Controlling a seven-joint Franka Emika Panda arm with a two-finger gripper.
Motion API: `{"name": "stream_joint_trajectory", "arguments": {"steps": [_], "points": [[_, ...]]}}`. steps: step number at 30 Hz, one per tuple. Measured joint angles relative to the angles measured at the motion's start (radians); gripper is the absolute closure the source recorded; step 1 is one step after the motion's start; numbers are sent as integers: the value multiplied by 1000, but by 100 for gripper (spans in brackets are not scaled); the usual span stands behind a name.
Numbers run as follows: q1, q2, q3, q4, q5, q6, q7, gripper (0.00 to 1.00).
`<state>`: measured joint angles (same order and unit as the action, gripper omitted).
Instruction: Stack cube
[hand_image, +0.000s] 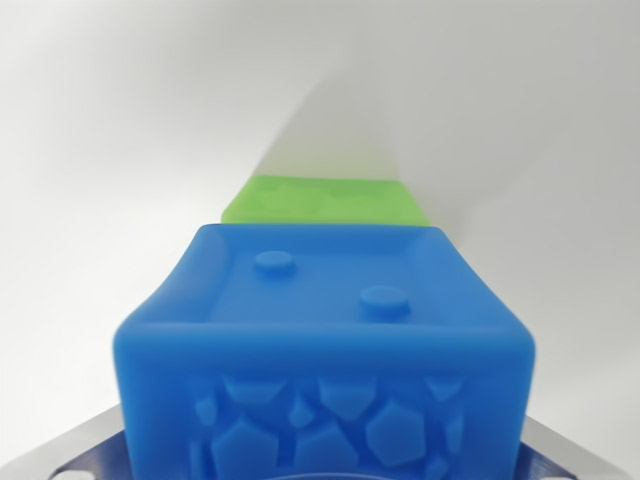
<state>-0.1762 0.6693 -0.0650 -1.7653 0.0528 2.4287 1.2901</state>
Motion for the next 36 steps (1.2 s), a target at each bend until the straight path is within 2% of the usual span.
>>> {"name": "stream_joint_trajectory", "arguments": {"steps": [13,14,36], "points": [[-3,28,4,7,0,23,0,100],[-3,28,4,8,0,23,0,0],[-4,30,4,8,0,24,0,0]]}}
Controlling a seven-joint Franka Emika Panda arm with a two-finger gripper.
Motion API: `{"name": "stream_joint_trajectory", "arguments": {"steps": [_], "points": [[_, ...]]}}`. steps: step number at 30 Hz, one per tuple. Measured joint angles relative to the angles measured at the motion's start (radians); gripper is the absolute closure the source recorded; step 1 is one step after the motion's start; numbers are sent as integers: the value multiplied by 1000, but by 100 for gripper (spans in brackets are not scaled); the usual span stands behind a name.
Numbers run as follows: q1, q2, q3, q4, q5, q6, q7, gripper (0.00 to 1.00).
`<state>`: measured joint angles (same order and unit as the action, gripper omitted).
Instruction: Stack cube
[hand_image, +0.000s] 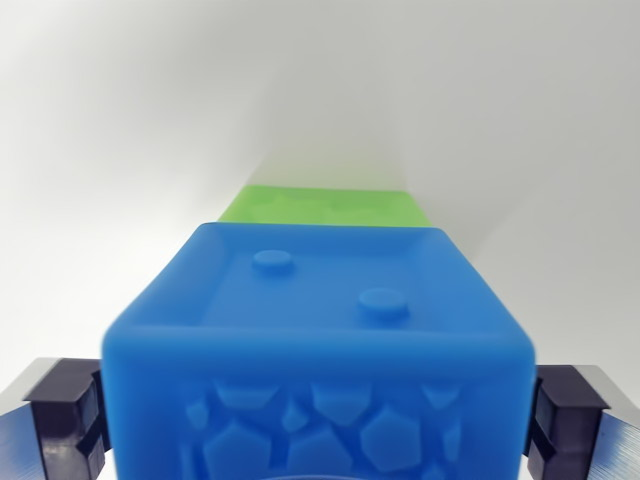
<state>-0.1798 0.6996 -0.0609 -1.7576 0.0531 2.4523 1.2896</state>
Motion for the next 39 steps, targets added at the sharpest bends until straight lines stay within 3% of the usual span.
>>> {"name": "stream_joint_trajectory", "arguments": {"steps": [19,39], "points": [[0,-5,0,0,0,-4,0,0],[2,-103,-4,-10,-2,-88,1,0]]}}
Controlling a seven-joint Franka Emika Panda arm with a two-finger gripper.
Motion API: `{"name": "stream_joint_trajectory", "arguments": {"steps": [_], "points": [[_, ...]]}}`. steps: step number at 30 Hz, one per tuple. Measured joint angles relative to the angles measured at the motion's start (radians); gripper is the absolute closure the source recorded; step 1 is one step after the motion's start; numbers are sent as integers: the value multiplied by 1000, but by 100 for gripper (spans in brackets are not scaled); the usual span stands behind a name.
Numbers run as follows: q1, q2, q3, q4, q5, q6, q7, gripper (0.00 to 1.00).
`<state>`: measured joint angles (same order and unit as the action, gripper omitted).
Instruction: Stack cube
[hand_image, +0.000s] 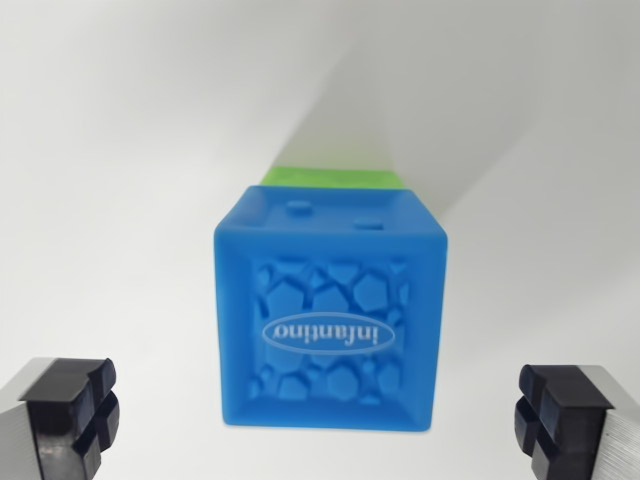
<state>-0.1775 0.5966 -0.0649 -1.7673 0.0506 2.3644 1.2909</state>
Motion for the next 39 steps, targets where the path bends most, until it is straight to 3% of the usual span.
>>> {"name": "stream_joint_trajectory", "arguments": {"steps": [21,39], "points": [[3,-130,-5,22,-9,-151,4,0],[3,-213,-7,102,-16,-314,9,0]]}}
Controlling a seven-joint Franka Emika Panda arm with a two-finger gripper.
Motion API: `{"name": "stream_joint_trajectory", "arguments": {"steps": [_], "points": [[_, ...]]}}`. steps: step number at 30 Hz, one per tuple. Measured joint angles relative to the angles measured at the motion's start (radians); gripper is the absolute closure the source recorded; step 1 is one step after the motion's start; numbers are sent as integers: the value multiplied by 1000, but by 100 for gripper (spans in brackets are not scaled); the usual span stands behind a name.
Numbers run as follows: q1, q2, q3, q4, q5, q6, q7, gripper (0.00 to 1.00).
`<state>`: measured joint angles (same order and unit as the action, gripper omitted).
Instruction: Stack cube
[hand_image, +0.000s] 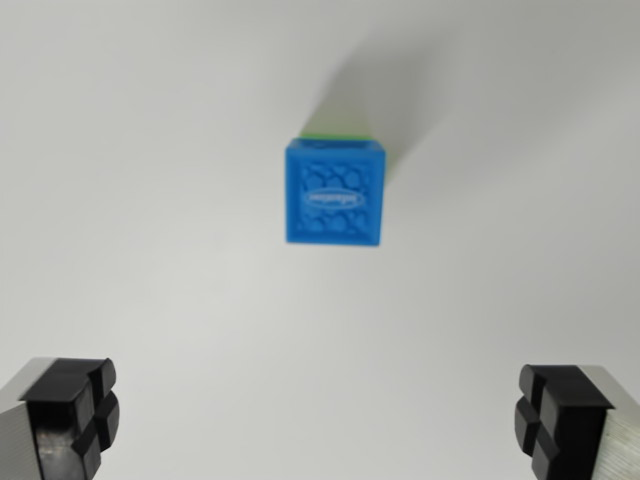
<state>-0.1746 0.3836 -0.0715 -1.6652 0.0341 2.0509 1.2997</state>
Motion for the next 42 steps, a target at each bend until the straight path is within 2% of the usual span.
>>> {"name": "stream_joint_trajectory", "arguments": {"steps": [9,24,33,42], "points": [[0,-25,-1,53,-2,-78,1,0],[0,-43,-2,123,-3,-166,2,0],[0,-45,-3,143,-3,-187,3,0],[0,-45,-3,144,-3,-188,3,0]]}}
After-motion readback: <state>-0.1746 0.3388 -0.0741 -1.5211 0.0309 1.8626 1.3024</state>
